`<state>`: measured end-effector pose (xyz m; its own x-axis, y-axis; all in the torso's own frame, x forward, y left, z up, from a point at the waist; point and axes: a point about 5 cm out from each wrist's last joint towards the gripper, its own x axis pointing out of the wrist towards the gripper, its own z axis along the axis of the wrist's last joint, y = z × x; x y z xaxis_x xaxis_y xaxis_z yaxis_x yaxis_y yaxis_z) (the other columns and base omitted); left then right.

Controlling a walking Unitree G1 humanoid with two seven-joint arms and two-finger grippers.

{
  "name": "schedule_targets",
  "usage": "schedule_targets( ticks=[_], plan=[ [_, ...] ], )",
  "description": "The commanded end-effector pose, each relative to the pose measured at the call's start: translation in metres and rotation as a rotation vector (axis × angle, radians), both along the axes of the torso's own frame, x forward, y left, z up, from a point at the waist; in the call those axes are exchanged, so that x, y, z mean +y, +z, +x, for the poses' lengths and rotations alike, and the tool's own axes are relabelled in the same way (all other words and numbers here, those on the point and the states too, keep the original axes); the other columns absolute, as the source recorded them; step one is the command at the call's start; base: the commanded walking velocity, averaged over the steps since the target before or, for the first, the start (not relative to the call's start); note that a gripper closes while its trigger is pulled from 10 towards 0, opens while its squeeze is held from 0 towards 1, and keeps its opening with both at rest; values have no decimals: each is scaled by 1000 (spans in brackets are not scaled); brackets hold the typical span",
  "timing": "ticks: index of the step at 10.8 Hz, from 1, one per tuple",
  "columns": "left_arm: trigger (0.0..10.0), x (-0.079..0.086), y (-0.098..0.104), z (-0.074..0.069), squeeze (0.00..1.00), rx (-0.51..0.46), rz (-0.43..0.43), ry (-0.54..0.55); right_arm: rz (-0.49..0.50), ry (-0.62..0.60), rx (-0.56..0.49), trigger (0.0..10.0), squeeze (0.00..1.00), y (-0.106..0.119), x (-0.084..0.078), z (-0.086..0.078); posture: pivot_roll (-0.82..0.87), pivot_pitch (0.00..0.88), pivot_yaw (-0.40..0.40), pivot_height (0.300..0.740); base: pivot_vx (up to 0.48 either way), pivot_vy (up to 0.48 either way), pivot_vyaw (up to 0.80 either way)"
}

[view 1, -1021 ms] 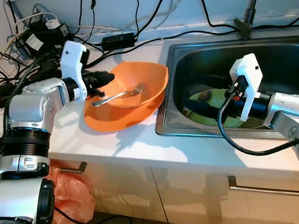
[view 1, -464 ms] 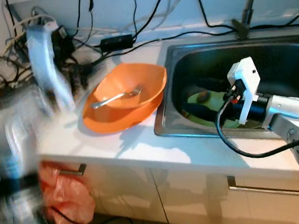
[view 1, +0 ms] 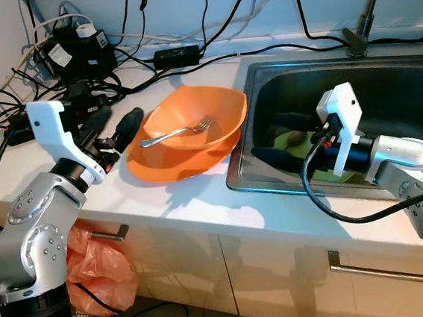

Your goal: Kitchen organization

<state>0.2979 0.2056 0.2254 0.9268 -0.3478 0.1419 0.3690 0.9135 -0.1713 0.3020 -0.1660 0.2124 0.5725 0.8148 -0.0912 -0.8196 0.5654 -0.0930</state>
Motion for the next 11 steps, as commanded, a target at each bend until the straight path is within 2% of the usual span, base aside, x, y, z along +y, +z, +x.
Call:
schedule_targets(
  ticks=[1, 2, 4, 6, 7, 8, 9, 10, 11],
  plan=[
    [10000, 9, -7, 0, 1000, 31, -2, 64, -9, 22, -17, 10000, 0, 3, 3, 0, 140, 16, 130, 740, 0, 0, 0],
    [10000, 5, -15, 3, 1000, 75, -10, 65, -11, 21, -16, 10000, 0, 3, 3, -1, 138, 18, 130, 740, 0, 0, 0],
    [10000, -2, -24, 5, 1000, 69, 13, 50, -11, 23, -18, 10000, 0, 4, 3, -1, 133, 23, 128, 740, 0, 0, 0],
    [10000, -7, -42, 8, 1000, 86, 27, 63, -12, 22, -16, 10000, 0, 3, 4, -1, 120, 25, 129, 740, 0, 0, 0],
    [10000, -10, -43, 9, 1000, 85, 19, 60, -14, 21, -15, 10000, 0, 3, 4, -1, 118, 26, 128, 740, 0, 0, 0],
    [10000, -15, -44, 12, 1000, 91, -36, 45, -17, 15, -14, 10000, 0, 3, 2, -1, 111, 26, 127, 740, 0, 0, 0],
    [10000, -12, -47, 16, 710, 109, -125, 56, -16, 12, -15, 10000, 0, 3, 2, -1, 109, 28, 127, 740, 0, 0, 0],
    [10000, -11, -44, 20, 0, 99, -196, 58, -16, 13, -14, 10000, 0, 3, 2, -1, 109, 27, 126, 740, 0, 0, 0],
    [10000, -10, -39, 26, 0, 87, -288, 50, -21, 10, -14, 10000, 0, 2, 2, 0, 107, 27, 126, 740, 0, 0, 0]
  ],
)
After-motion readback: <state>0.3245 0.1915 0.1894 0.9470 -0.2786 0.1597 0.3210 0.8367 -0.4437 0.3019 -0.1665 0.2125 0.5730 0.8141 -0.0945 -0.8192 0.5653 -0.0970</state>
